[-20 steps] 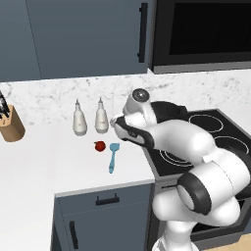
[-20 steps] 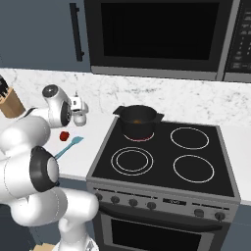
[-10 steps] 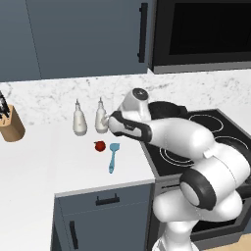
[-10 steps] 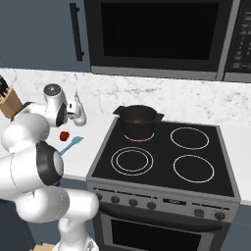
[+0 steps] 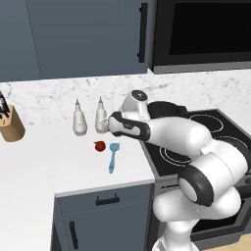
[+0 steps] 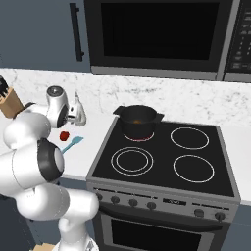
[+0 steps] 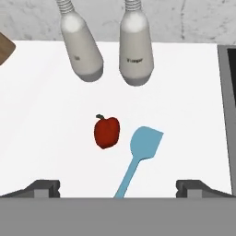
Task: Put the mushroom and bell pepper in the pot. Retrieve the spatula and lightly stir the vegetables in the pot.
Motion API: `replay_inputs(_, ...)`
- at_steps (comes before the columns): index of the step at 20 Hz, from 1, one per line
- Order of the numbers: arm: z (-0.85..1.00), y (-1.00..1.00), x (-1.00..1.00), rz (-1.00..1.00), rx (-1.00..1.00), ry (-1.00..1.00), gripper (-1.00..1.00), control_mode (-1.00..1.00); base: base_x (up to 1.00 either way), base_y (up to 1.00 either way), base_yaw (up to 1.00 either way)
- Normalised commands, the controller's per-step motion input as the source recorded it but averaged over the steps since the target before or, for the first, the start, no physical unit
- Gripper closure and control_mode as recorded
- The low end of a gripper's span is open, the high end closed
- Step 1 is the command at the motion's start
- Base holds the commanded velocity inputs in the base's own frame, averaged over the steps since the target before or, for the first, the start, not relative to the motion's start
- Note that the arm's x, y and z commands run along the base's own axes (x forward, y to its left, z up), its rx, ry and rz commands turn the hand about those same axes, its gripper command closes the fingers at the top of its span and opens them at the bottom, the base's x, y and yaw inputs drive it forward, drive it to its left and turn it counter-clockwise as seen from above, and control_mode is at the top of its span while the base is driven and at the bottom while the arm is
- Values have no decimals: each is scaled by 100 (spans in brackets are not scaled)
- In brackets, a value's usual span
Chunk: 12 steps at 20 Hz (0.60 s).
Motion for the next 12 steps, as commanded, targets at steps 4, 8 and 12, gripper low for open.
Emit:
replay_inputs(4, -31, 26, 0, 0, -1, 19, -100, -100, 0, 0, 0)
replay_inputs(8, -20, 32, 0, 0, 0, 18, -100, -100, 0, 0, 0)
replay_inputs(12, -24, 25, 0, -1, 0, 12, -100, -100, 0, 0, 0)
